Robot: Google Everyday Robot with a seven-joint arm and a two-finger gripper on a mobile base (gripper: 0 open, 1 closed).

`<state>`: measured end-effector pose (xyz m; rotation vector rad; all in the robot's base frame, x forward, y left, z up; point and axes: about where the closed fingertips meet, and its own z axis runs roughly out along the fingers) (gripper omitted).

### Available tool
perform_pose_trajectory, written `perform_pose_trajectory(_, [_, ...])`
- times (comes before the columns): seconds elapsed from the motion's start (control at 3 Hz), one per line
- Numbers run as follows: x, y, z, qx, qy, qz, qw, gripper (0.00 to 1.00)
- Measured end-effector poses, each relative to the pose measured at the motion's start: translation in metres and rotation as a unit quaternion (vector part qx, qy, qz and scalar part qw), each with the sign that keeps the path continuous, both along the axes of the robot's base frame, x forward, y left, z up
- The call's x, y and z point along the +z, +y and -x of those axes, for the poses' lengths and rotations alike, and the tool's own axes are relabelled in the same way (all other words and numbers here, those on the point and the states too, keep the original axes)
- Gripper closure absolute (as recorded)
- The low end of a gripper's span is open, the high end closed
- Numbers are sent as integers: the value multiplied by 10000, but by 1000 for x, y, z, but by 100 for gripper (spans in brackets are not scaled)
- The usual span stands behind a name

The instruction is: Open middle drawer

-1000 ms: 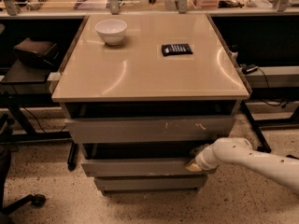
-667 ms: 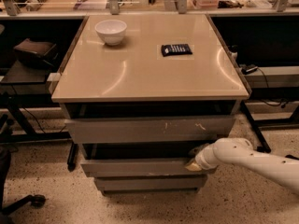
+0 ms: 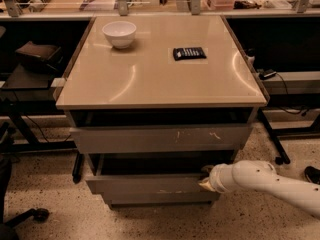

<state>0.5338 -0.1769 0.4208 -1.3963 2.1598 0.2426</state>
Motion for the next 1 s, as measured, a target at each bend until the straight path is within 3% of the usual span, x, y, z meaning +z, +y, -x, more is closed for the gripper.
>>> perform_pose_trajectory(0.33, [3, 0, 0, 0, -2, 0, 10000, 100])
perform_pose_trajectory(0.67, [11, 3, 23, 19, -229, -64, 9997, 100])
perform_pose_trajectory(1.0, [16, 3, 23, 19, -229, -64, 9997, 100])
